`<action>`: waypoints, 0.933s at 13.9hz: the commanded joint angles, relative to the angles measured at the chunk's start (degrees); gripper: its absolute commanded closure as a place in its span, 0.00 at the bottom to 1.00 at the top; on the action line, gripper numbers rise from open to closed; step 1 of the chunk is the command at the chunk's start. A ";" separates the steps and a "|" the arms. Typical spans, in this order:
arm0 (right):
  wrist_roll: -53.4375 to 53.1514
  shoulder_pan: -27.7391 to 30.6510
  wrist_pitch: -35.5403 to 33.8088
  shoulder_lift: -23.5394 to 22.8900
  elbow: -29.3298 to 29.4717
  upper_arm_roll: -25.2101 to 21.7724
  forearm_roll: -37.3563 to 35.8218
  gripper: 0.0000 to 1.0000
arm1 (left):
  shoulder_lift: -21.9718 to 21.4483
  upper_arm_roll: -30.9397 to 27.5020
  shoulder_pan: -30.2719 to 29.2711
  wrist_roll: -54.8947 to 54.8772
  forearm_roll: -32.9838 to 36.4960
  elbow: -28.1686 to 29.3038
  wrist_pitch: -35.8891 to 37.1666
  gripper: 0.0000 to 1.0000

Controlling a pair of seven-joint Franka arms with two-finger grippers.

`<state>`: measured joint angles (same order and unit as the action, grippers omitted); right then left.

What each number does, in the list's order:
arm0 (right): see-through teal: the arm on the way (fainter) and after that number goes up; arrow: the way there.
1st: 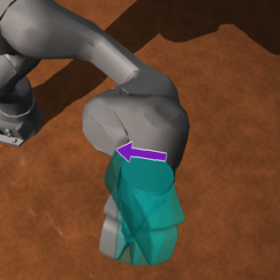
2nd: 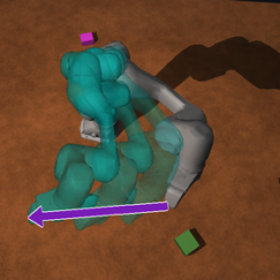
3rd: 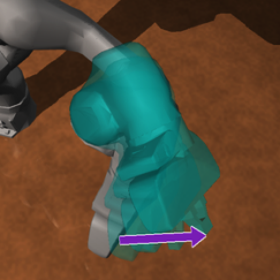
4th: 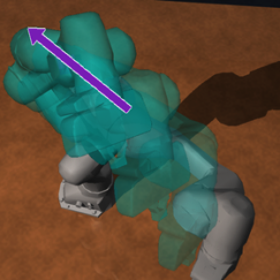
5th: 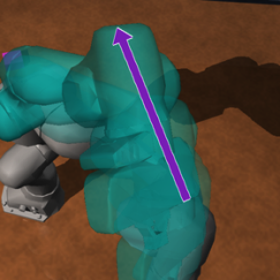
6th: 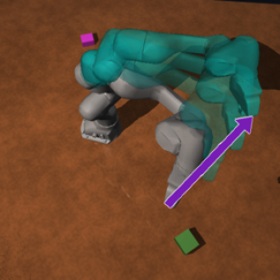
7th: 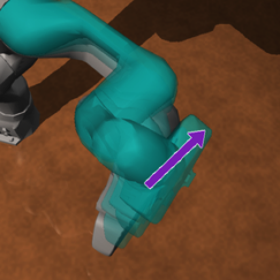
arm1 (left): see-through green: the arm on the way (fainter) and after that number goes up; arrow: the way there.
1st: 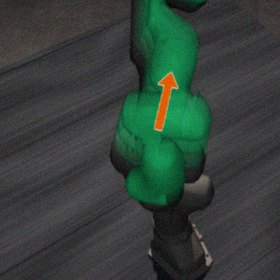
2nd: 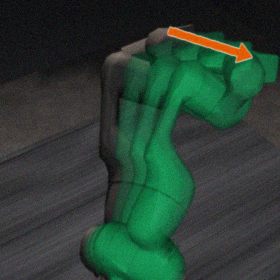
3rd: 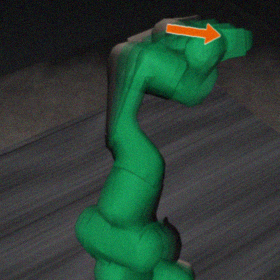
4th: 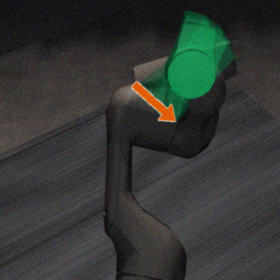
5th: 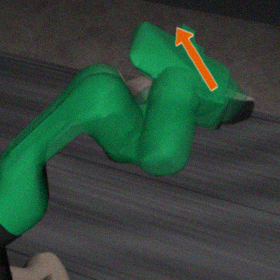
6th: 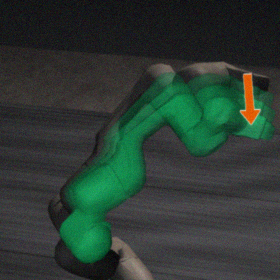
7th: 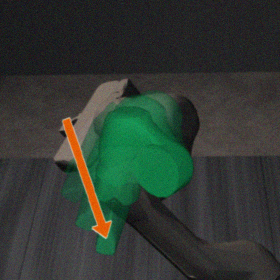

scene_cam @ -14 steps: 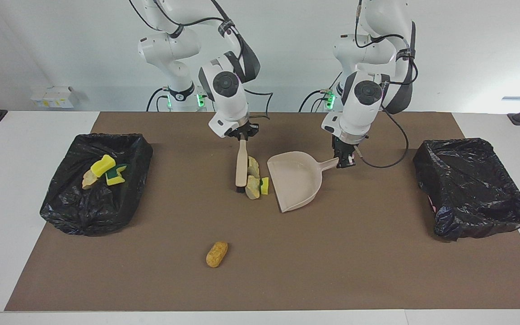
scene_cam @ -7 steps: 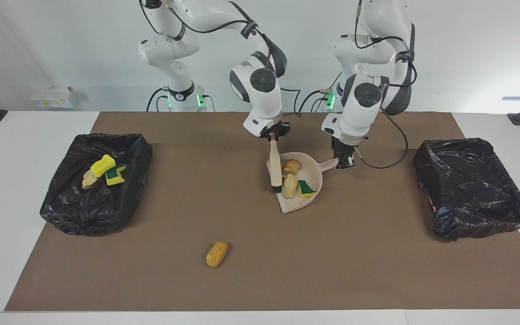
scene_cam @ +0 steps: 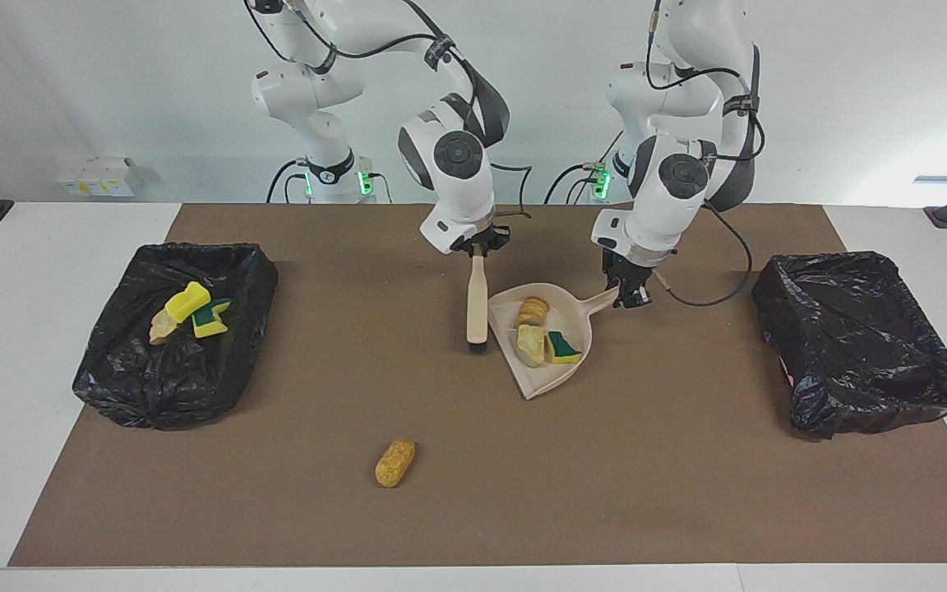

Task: Sweep and dump trash in bin
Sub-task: 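Lift the brush away from the dustpan with the right gripper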

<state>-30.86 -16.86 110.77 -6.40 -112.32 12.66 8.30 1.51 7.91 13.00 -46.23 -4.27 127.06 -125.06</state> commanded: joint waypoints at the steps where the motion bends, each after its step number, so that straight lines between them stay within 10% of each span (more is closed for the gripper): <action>1: 8.40 6.20 3.57 -1.59 0.34 0.52 -3.64 1.00 | -0.72 0.00 -0.25 4.11 -0.74 -0.32 -1.41 1.00; 13: 19.16 13.34 6.57 -24.60 26.42 0.61 -24.83 1.00 | -0.19 0.00 0.10 11.08 -0.65 -0.59 -3.00 1.00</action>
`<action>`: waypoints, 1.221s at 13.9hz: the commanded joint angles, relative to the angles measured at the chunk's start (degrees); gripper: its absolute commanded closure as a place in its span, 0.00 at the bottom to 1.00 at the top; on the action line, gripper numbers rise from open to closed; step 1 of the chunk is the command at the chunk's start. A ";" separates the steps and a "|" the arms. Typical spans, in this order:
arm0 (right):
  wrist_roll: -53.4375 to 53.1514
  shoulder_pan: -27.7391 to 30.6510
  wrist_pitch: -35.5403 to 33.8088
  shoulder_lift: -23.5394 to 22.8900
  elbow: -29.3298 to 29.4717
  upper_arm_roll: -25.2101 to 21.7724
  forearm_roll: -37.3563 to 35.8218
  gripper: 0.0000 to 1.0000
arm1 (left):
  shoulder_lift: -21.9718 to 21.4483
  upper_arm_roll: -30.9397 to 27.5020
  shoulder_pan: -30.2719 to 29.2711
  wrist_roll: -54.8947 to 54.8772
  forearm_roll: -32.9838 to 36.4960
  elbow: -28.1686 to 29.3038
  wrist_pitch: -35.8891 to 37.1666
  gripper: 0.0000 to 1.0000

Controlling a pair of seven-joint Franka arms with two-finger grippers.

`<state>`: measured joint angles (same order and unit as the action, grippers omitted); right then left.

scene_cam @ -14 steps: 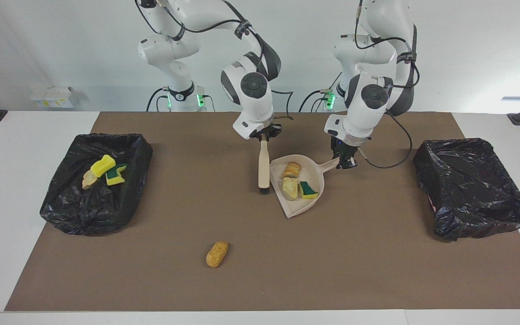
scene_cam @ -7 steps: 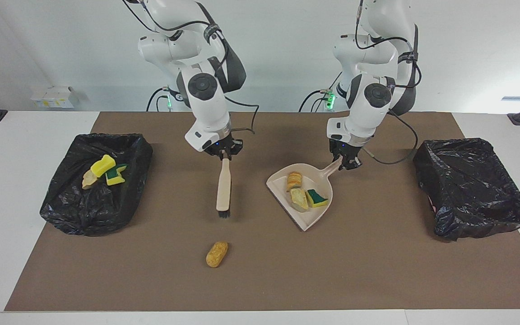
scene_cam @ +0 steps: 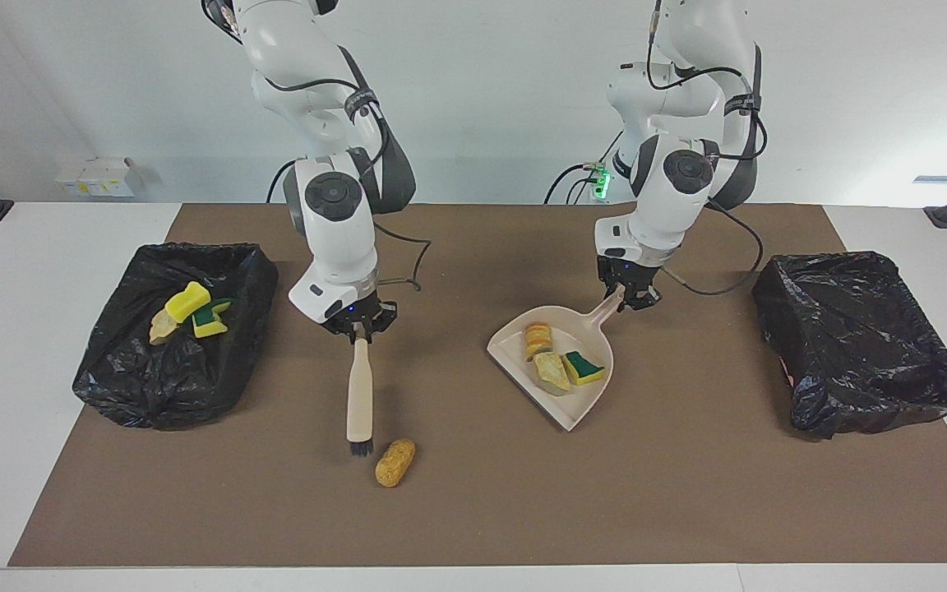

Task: Sweep and dump trash in bin
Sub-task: 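Lift the brush away from the dustpan with the right gripper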

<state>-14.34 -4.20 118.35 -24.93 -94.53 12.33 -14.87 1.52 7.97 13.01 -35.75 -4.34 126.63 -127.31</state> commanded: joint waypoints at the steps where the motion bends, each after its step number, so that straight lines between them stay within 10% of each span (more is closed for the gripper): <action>1: 3.78 0.25 -1.19 -8.10 10.93 0.95 -1.65 1.00 | -0.20 -0.06 0.08 0.60 -0.58 0.02 -0.75 1.00; 17: 7.40 -3.18 -8.84 -3.46 -0.03 13.59 8.43 1.00 | -0.02 0.03 0.52 0.60 -0.66 1.26 -0.92 1.00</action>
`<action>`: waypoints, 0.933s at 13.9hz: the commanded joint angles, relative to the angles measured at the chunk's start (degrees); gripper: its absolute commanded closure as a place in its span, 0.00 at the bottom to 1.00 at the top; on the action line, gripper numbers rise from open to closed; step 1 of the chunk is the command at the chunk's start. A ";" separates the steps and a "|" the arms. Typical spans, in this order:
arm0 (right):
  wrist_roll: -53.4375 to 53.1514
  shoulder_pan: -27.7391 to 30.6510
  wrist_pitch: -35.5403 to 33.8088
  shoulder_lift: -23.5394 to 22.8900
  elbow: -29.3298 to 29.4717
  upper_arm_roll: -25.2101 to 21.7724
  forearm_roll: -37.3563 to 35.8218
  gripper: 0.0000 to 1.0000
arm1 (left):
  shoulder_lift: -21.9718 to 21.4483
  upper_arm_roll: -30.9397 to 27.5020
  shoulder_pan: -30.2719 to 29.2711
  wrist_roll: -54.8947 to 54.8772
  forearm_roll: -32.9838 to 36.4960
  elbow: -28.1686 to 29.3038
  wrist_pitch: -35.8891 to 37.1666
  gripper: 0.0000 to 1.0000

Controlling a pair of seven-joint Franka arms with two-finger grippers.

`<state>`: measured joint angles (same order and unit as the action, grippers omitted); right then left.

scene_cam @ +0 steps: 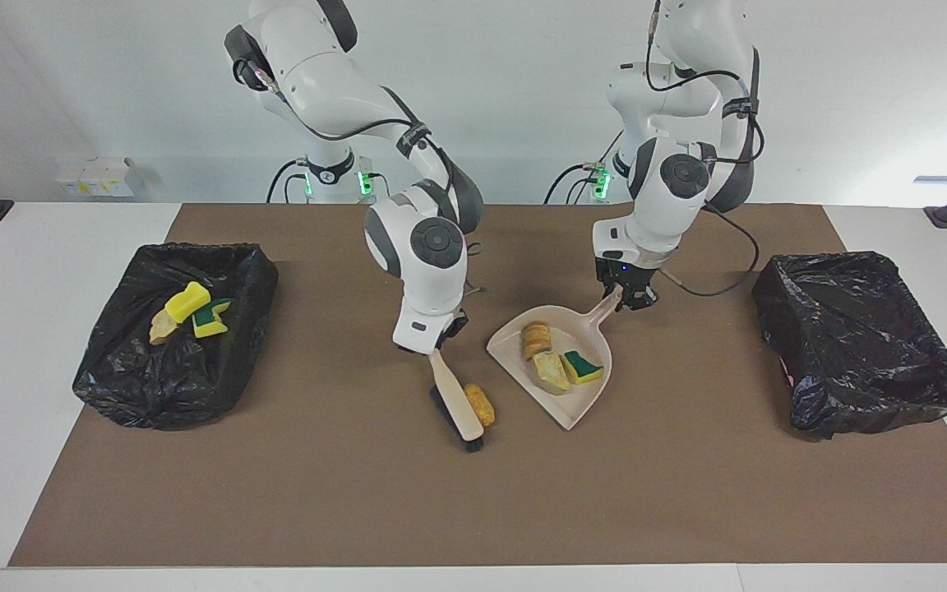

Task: Sweep and dump trash in bin

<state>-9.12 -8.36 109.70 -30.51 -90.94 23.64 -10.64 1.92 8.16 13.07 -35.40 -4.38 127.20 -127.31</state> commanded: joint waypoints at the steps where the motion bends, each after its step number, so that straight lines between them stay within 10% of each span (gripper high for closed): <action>1: 2.18 0.98 -0.19 2.12 -3.63 3.07 6.31 1.00 | -0.43 -0.16 0.46 0.07 -0.55 0.68 -0.93 1.00; 13: -2.72 7.31 -23.11 17.23 -3.54 4.83 10.73 1.00 | 0.98 -0.16 -0.33 -0.37 -1.16 -0.90 -6.02 1.00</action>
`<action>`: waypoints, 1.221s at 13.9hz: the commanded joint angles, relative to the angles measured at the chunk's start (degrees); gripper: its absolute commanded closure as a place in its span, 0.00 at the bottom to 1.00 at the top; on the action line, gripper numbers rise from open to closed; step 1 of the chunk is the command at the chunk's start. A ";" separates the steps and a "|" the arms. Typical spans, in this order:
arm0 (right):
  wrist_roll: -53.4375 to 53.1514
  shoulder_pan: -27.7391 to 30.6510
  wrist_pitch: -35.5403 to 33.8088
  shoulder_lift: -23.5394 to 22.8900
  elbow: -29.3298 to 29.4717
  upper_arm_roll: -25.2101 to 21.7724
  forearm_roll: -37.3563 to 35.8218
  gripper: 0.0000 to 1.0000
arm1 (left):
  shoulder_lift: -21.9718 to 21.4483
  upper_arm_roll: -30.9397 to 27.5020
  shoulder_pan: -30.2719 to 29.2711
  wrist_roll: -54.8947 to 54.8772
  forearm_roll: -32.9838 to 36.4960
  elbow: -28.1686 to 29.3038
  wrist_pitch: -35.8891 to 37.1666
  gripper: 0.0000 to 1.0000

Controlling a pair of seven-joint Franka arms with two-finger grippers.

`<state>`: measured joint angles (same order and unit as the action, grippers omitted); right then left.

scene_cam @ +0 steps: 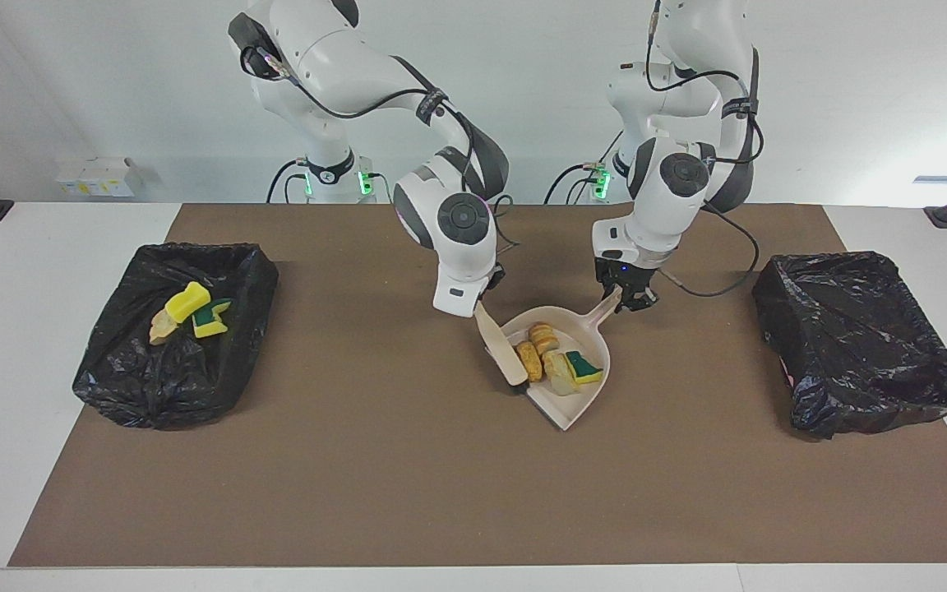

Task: Sweep and dump trash in bin

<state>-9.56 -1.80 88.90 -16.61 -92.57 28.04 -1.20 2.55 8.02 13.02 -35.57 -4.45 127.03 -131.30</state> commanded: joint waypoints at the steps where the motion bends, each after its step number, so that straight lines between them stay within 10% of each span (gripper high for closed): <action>1: -4.92 0.40 -4.24 3.94 -2.17 0.52 1.29 1.00 | 0.00 -0.11 -0.71 -0.29 -1.52 -0.82 -2.03 1.00; 8: -18.73 -6.09 12.58 16.33 -21.66 0.70 12.08 1.00 | -2.38 -0.46 -10.54 -3.09 -3.90 -7.74 6.55 1.00; 17: -33.60 -19.99 30.78 14.85 -33.88 0.70 12.54 1.00 | -1.50 -0.73 -37.43 -34.79 -8.29 -24.02 30.67 1.00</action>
<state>-42.28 -20.81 114.51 -2.17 -122.49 28.92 10.08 0.27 6.51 -20.10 -64.22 -11.28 104.96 -102.52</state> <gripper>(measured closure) 0.744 0.678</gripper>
